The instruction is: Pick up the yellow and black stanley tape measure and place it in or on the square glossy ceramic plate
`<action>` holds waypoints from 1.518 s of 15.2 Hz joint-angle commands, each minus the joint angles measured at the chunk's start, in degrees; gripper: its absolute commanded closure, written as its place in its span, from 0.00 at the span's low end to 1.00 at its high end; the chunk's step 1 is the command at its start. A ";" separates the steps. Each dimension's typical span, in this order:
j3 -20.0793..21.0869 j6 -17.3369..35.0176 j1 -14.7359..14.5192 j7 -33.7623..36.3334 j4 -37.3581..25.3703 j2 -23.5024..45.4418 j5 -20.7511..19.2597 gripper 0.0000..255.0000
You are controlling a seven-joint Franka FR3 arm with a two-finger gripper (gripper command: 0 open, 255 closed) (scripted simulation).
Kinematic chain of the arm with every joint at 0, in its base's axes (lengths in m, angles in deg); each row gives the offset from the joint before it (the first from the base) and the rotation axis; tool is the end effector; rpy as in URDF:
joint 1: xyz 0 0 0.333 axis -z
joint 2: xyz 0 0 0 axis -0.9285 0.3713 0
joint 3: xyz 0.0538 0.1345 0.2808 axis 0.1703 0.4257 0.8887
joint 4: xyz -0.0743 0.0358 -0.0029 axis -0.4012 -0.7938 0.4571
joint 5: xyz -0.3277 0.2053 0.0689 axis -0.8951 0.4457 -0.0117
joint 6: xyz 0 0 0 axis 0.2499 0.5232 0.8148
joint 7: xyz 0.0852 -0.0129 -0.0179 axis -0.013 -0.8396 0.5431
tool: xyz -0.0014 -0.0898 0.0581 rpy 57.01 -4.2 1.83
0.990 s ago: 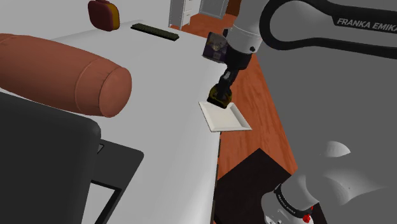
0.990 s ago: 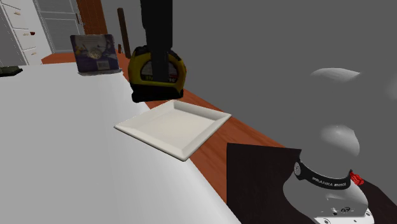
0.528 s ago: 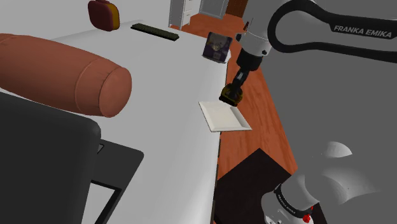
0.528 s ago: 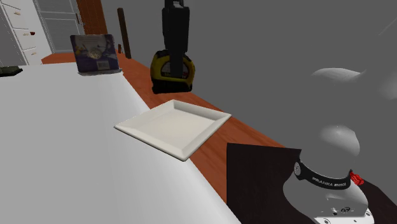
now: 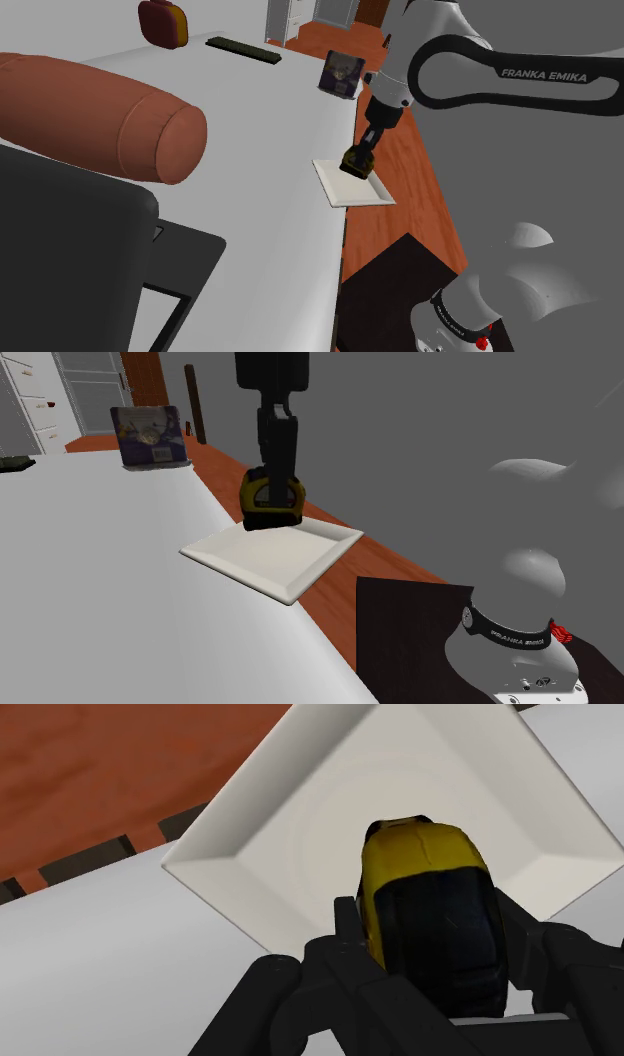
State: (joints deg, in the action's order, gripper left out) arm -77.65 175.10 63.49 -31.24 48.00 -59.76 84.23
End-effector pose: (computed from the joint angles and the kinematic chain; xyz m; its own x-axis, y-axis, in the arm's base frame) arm 0.3754 0.0936 0.5262 0.9192 0.3922 0.0365 0.3908 -0.9196 0.0408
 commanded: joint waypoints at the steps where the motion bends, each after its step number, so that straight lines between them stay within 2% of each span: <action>1: 0.08 1.70 -0.06 0.03 1.79 -0.14 0.08 1.00; 4: 0.21 3.98 -0.10 0.08 3.82 0.11 0.15 1.00; 11: 0.21 3.98 -0.10 0.08 3.82 0.11 0.15 1.00; 12: 0.21 3.98 -0.10 0.08 3.82 0.11 0.15 0.00; 17: 0.21 3.97 -0.10 0.08 3.82 0.11 0.15 0.00; 21: -0.08 -3.52 -0.05 0.08 -2.88 -0.69 0.00 0.00; 23: -0.08 -3.53 -0.05 0.08 -2.87 -0.71 0.00 0.00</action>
State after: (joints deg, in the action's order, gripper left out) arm -77.81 172.20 63.47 -31.29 45.78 -60.52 84.21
